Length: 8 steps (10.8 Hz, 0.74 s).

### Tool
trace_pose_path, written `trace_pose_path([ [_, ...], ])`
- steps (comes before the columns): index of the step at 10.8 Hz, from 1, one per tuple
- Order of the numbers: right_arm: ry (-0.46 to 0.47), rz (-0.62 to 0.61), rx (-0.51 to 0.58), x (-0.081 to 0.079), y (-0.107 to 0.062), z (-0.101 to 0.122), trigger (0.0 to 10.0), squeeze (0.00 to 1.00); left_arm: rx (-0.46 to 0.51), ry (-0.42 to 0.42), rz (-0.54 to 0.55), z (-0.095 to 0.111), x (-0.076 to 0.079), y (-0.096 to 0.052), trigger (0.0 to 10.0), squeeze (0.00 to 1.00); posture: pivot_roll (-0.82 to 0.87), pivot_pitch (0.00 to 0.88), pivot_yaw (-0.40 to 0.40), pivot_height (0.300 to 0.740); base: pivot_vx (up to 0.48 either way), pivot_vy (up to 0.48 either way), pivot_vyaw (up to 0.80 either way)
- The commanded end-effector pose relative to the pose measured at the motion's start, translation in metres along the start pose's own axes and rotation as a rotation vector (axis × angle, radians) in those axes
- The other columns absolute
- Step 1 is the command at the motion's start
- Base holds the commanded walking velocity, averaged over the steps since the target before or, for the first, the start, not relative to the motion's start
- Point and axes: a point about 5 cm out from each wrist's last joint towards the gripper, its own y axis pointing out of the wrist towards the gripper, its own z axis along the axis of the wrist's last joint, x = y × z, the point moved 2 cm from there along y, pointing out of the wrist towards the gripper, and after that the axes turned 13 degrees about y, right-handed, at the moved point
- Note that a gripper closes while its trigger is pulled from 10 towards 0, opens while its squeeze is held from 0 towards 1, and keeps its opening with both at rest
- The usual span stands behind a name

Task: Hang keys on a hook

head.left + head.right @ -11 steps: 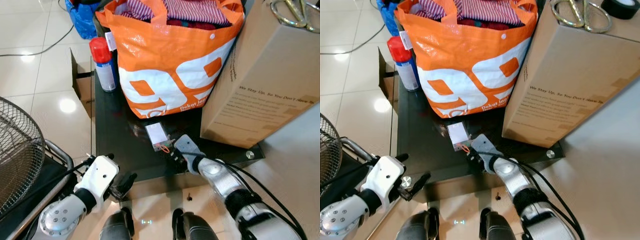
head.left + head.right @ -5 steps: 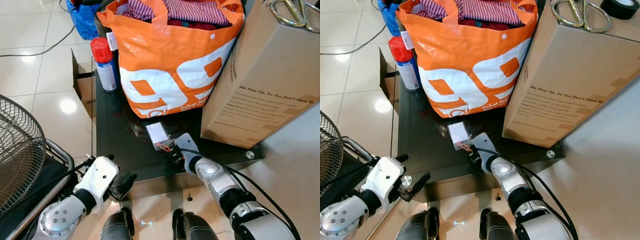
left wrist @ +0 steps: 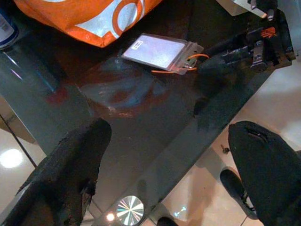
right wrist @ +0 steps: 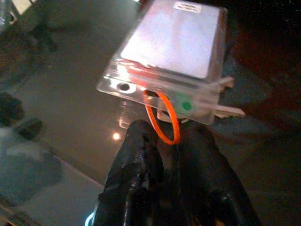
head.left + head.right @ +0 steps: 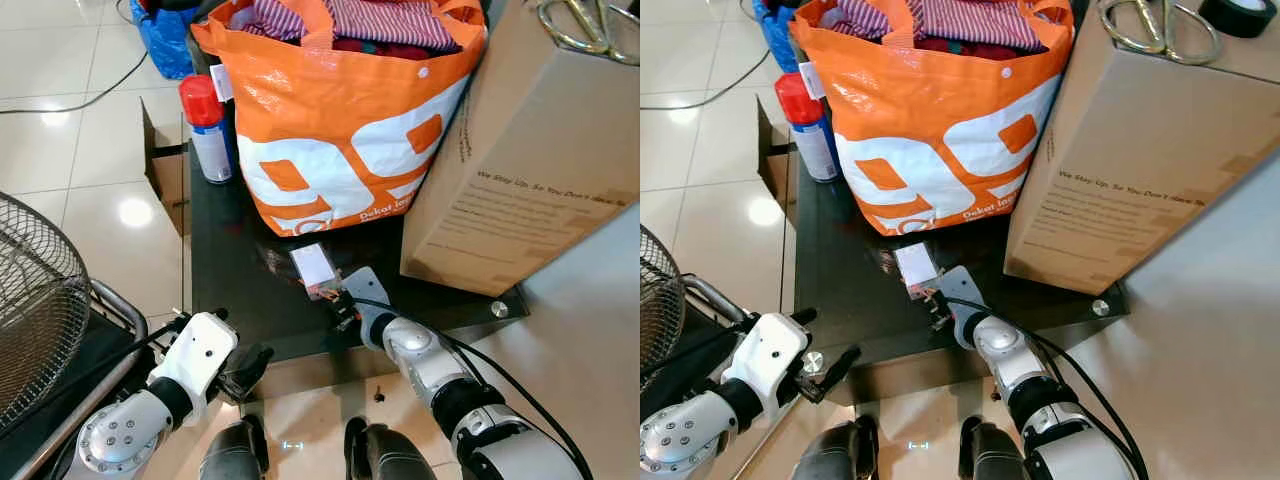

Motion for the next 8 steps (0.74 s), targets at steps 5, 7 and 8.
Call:
trace_pose_path([
  [5, -0.065, 0.165, -0.002, -0.01, -0.012, -0.013, 10.0, 0.61, 0.0, -0.004, -0.016, 0.0, 0.005, 0.001, 10.0, 0.7, 0.1, 0.233, -0.07, 0.74, 0.0, 0.0, 0.0],
  [7, -0.046, 0.164, 0.002, -0.013, -0.011, -0.013, 10.0, 1.0, 0.001, -0.001, -0.017, 0.0, 0.005, 0.001, 10.0, 0.69, 0.1, 0.231, -0.068, 0.74, 0.0, 0.0, 0.0],
  [8, -0.06, 0.124, -0.006, -0.012, -0.01, -0.013, 10.0, 1.0, 0.002, 0.001, -0.015, 0.0, 0.004, 0.002, 10.0, 0.69, 0.1, 0.229, -0.068, 0.74, 0.0, 0.0, 0.0],
])
